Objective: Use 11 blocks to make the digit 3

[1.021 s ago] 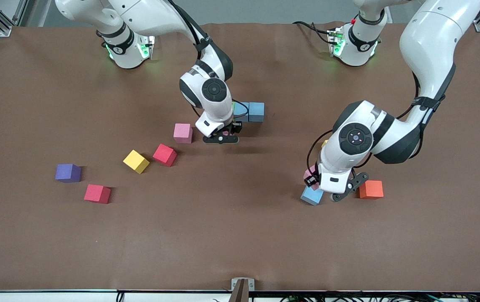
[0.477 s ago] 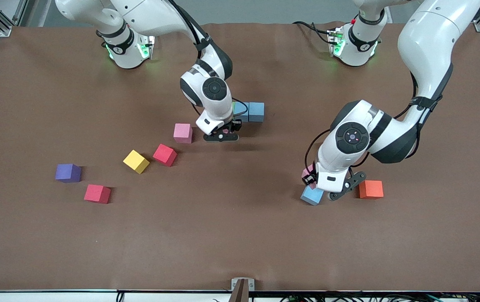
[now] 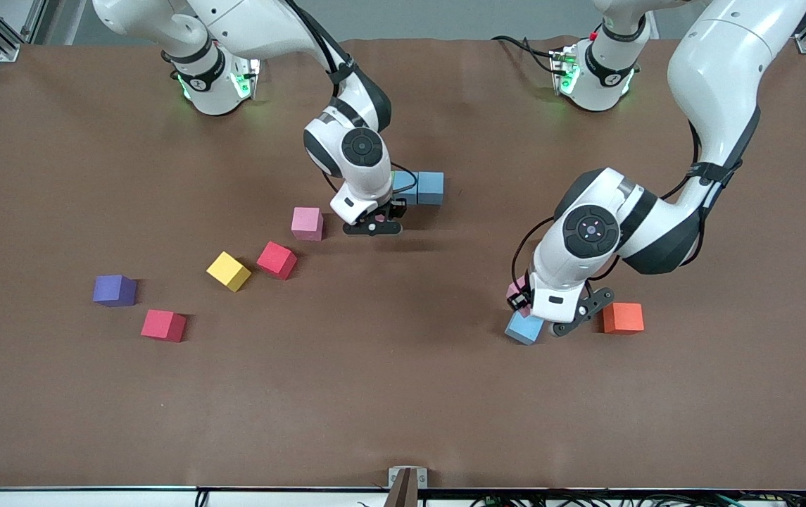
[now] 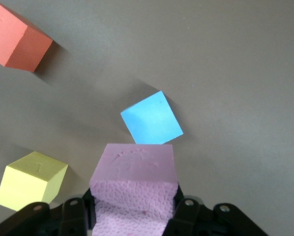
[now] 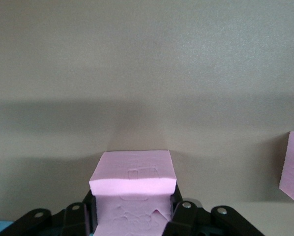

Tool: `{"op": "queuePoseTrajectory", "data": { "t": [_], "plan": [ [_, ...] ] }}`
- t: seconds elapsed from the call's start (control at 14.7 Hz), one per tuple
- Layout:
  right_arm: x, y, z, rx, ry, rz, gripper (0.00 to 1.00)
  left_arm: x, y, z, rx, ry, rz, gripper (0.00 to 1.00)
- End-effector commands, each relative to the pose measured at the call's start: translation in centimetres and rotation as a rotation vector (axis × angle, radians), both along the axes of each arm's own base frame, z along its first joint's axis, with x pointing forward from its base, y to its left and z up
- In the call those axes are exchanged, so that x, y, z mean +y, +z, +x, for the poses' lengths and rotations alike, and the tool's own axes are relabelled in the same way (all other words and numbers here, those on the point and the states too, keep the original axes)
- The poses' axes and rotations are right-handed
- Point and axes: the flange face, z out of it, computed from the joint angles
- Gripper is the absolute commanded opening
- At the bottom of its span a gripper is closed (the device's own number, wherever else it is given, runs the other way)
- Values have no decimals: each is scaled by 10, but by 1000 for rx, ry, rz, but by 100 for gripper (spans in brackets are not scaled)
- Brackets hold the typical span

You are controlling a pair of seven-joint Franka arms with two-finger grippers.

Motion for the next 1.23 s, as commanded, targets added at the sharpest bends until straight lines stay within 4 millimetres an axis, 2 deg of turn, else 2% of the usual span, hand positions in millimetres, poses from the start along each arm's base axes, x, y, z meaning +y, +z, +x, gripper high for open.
{"op": "queuePoseTrajectory", "data": {
  "t": [0.0, 0.75, 1.02, 1.16],
  "plan": [
    [-2, 6, -13, 4, -7, 1, 43, -4, 3, -3, 1, -25, 9, 25],
    [2, 4, -22, 21, -1, -15, 43, -8, 4, -5, 1, -42, 4, 25],
    [3, 4, -23, 21, 0, -15, 43, -9, -3, -4, 10, -37, -3, 26],
    [3, 4, -23, 21, 0, -15, 43, -9, -3, -4, 8, -36, -5, 22]
  ]
}}
